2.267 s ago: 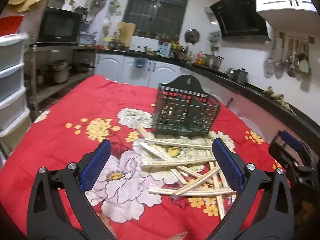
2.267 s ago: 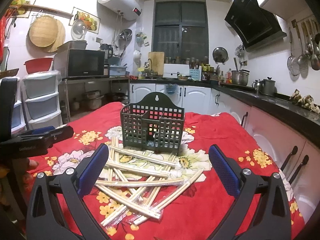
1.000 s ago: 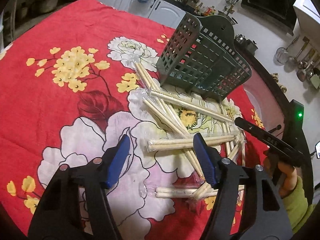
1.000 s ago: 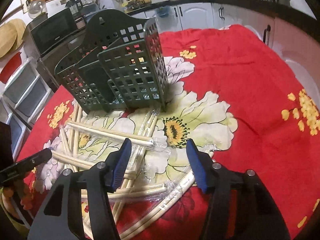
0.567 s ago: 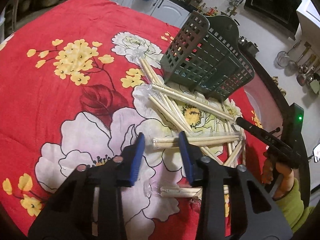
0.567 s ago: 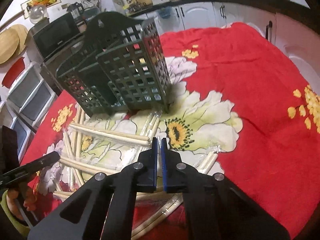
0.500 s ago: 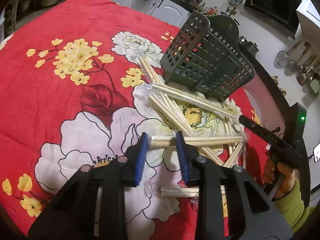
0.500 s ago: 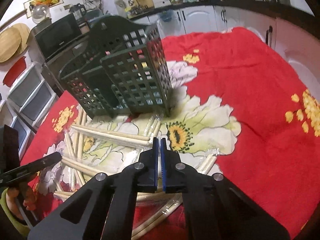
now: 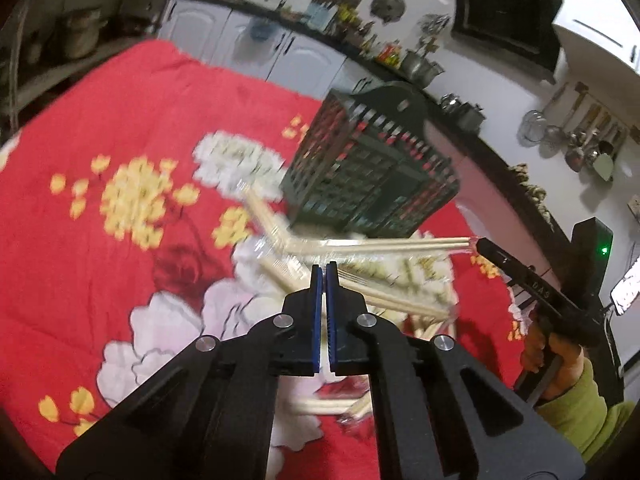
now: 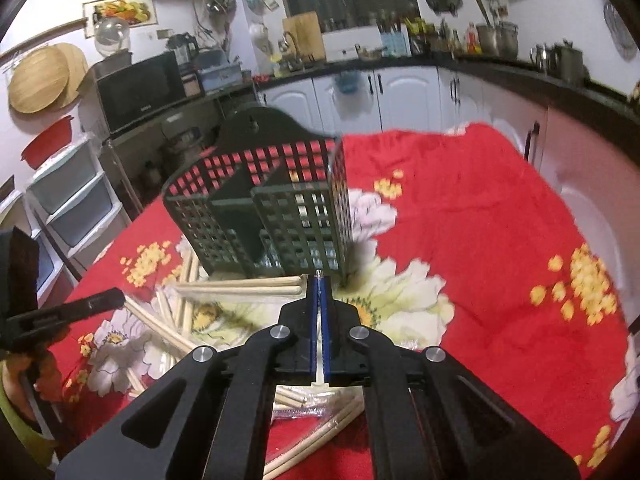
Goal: Organize utensils
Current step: 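Lift the chopstick with the right tool toward the green caddy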
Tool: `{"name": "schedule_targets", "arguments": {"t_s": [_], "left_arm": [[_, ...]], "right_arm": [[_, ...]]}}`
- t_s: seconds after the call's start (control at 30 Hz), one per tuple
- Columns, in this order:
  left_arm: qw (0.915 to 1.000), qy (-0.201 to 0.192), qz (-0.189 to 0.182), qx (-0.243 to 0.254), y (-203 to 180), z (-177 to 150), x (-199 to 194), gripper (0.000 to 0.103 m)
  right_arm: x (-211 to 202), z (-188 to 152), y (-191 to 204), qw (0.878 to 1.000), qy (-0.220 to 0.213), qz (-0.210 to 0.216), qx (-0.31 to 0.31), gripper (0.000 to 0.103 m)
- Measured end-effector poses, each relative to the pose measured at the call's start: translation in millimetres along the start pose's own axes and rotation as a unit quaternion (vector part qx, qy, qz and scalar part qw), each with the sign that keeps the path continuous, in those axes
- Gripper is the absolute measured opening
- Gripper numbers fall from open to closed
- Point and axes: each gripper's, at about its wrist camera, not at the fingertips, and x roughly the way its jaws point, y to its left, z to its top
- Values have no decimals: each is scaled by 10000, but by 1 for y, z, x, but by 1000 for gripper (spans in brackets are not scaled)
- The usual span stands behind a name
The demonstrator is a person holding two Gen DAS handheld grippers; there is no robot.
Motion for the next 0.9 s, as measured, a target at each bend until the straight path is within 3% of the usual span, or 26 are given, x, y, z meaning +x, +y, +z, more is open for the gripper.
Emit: {"name": "schedule_targets", "arguments": {"t_s": [0.4,0.9], "left_arm": [[9944,-460,-439,839,-72,46,-12,0],[9836,-818,-712,1444,-130,75,-21,0]], "right_arm": [[-54,31,18,9945,-838,-214,-598,2],[-100,50,15,9848,-1455,-341,-885,2]]}}
